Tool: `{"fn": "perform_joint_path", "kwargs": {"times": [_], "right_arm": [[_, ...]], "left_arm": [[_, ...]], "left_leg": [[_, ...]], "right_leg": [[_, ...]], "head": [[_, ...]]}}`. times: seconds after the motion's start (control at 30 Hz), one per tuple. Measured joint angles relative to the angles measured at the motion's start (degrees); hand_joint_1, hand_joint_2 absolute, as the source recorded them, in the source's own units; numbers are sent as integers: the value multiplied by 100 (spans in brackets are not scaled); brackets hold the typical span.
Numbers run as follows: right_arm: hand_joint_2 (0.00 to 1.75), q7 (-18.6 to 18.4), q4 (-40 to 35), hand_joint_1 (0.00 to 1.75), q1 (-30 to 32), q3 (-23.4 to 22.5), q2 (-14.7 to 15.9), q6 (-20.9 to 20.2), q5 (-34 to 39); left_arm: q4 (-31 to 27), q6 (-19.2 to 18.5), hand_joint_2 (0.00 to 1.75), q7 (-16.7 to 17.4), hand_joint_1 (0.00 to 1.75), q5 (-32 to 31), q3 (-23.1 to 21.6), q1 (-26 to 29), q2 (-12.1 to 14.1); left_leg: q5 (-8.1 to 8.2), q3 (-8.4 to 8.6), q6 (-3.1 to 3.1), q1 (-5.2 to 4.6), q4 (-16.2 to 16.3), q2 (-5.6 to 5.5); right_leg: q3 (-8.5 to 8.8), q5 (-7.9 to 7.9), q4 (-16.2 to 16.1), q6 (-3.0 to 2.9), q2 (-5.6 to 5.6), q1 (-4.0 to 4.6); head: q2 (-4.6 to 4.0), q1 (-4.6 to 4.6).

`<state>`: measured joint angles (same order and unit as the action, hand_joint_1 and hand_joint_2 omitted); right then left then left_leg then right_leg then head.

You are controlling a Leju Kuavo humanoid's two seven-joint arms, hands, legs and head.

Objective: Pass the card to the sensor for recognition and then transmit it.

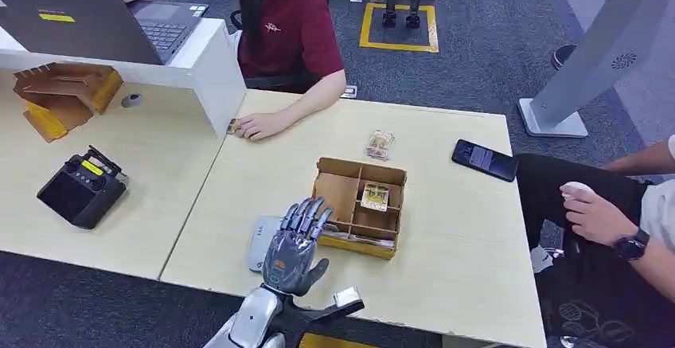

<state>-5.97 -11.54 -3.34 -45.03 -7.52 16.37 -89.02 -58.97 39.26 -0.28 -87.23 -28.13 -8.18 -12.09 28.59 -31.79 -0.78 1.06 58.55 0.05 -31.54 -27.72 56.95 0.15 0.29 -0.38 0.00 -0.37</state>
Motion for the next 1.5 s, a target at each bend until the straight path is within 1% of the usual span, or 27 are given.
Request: {"fn": "perform_joint_path", "kwargs": {"times": [0.33,0.57,0.93,1.4,1.43,1.47,1.5], "right_arm": [[0,0,0,0,0,2,0,0,-26],[0,-7,0,0,-1,0,0,0,-50],[0,-20,0,0,-2,0,0,-7,-76],[0,-20,0,0,-2,2,-2,-4,-85],[0,-20,0,0,-2,2,-2,-9,-83],[0,-22,0,0,-2,2,-2,-15,-81],[0,-22,0,0,-2,0,-2,-22,-72]], "left_arm": [[92,0,175,-7,0,26,107,-37,-26],[103,0,175,-92,0,66,188,-76,-81],[225,0,175,-238,0,255,212,-171,-96],[476,0,175,-262,0,308,214,-255,-98],[494,0,175,-292,150,349,214,-260,-98],[529,0,175,-346,155,431,214,-274,-103],[593,0,175,-409,155,536,214,-289,-107]], "left_leg": [[0,0,0,0,0,0],[0,0,0,0,0,0],[0,0,0,0,0,0],[0,0,0,0,0,0],[0,0,0,0,0,0],[0,0,0,0,1,0],[0,0,0,0,1,0]], "right_leg": [[0,0,0,0,0,0],[0,0,0,0,0,0],[0,0,0,0,0,0],[0,0,0,0,0,0],[0,0,0,0,0,0],[0,0,0,0,0,0],[0,0,0,0,0,0]], "head": [[0,0],[0,0],[0,0],[0,2],[0,0],[0,0],[0,2]]}}
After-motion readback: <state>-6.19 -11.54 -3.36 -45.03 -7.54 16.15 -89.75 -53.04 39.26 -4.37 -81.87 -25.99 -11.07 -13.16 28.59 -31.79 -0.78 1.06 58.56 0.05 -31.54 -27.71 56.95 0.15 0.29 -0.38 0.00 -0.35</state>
